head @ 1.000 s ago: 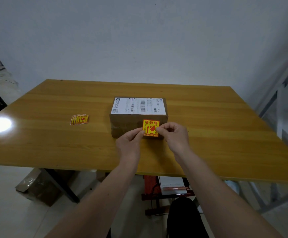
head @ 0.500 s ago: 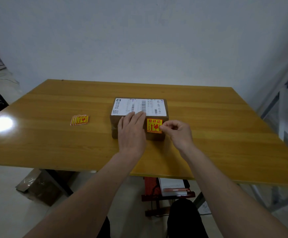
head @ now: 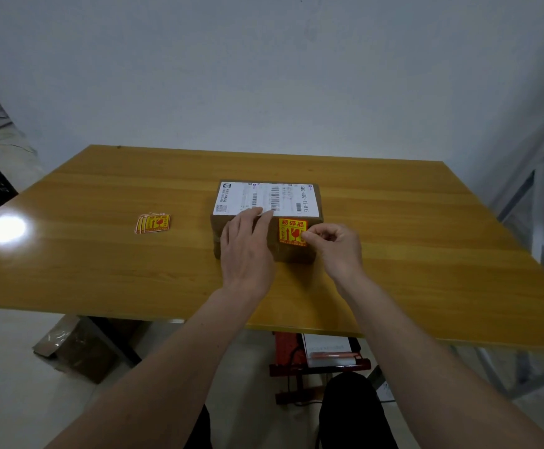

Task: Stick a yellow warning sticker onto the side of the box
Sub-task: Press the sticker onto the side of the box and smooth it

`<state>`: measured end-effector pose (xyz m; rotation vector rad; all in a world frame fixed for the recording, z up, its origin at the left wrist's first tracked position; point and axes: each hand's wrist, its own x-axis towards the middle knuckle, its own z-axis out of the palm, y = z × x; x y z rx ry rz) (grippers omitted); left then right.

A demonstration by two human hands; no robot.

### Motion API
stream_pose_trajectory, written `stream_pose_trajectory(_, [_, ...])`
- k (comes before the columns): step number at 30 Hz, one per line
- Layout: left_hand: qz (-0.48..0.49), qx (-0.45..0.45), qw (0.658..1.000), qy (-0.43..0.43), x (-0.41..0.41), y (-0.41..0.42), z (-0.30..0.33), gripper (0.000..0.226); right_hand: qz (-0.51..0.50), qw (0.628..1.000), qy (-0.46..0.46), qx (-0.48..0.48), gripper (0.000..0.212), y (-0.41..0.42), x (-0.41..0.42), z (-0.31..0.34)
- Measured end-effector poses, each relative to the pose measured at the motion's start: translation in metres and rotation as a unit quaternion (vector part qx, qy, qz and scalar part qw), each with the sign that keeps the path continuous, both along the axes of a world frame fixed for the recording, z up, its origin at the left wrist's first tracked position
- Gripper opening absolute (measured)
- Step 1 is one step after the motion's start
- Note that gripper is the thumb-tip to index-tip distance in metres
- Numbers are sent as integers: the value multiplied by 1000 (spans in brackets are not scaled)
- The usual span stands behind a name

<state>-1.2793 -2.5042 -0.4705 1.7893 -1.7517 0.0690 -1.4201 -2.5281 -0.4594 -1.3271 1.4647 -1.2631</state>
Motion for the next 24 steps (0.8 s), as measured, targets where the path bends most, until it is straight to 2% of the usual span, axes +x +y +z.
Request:
stream_pose_trajectory(7, [-12, 5, 1000, 2, 1, 1, -1, 63, -11, 1000, 5, 6, 17, -2, 2, -2])
stream_pose_trajectory(16, [-32, -8, 999, 12, 2, 4, -3, 57, -17, 1000, 2, 15, 21, -2, 3, -2])
stream_pose_trajectory(24, [-43, -5, 999, 0, 2, 7, -5, 51, -32, 999, 7, 16, 16, -3, 6, -6])
